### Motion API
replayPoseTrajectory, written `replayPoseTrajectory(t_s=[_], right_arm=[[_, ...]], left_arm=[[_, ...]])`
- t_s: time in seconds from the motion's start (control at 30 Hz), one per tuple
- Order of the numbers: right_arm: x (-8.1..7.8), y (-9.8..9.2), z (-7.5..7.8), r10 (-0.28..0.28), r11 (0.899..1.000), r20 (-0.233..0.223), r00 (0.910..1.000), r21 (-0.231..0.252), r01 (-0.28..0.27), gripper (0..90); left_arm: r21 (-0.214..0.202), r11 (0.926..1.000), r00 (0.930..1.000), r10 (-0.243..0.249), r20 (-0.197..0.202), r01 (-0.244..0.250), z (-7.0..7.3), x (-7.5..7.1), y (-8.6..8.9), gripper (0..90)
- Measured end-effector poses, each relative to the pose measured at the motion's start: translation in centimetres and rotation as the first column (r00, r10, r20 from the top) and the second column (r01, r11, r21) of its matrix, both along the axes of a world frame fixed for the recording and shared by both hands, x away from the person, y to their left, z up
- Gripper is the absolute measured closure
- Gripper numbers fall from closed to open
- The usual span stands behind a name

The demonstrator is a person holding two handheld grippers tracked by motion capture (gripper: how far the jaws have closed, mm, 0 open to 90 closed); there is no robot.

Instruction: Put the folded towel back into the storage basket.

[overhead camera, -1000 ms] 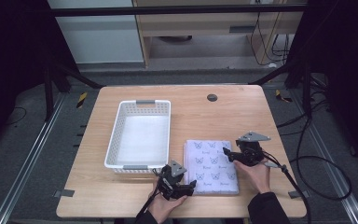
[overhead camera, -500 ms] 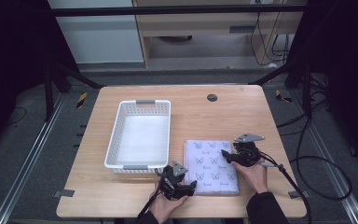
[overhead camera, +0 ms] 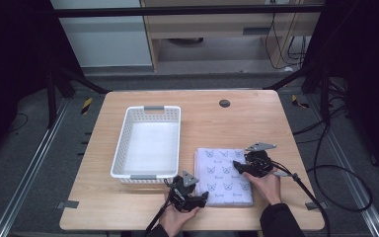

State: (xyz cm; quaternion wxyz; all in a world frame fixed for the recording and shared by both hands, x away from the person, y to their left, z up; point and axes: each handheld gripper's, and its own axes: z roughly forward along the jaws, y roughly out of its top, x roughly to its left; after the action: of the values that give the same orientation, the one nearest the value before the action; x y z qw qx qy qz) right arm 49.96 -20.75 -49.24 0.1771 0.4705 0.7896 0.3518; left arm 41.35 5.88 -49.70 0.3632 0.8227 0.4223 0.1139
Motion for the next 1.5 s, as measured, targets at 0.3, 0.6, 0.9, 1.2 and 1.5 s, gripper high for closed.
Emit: replayPoseTrajectory(t_s=[0.3,0.6,0.9,1.2,1.5], right_arm=[[0.3,-0.7,-0.5,-0.013,0.996,-0.058,0.9982,0.092,0.018,47.3],[0.3,-0.5,-0.5,-0.002,0.993,-0.079,0.9969,0.116,0.012,58.5],[0.0,-0.4,-0.2,-0.01,0.991,-0.067,0.9977,0.136,0.019,72.9],[-0.8,0.0,1.5,0.001,0.99,0.013,0.9999,0.139,-0.003,74.5],[-2.2,0.0,3.4,0.022,0.988,0.101,0.9947,0.149,-0.037,74.4]], left_arm=[[-0.03,0.9994,0.9998,-0.018,-0.012,0.017,0.0,-0.1,-0.1,45.5],[-0.079,0.9958,0.9966,-0.051,-0.065,0.046,0.1,0.3,0.1,60.0],[-0.092,0.9927,0.996,-0.081,-0.038,0.077,0.2,0.2,0.2,71.8],[-0.069,0.9909,0.9933,-0.116,0.005,0.116,1.1,-0.2,0.5,74.3],[-0.064,0.9884,0.9894,-0.134,0.055,0.138,3.0,-0.9,0.8,74.2]])
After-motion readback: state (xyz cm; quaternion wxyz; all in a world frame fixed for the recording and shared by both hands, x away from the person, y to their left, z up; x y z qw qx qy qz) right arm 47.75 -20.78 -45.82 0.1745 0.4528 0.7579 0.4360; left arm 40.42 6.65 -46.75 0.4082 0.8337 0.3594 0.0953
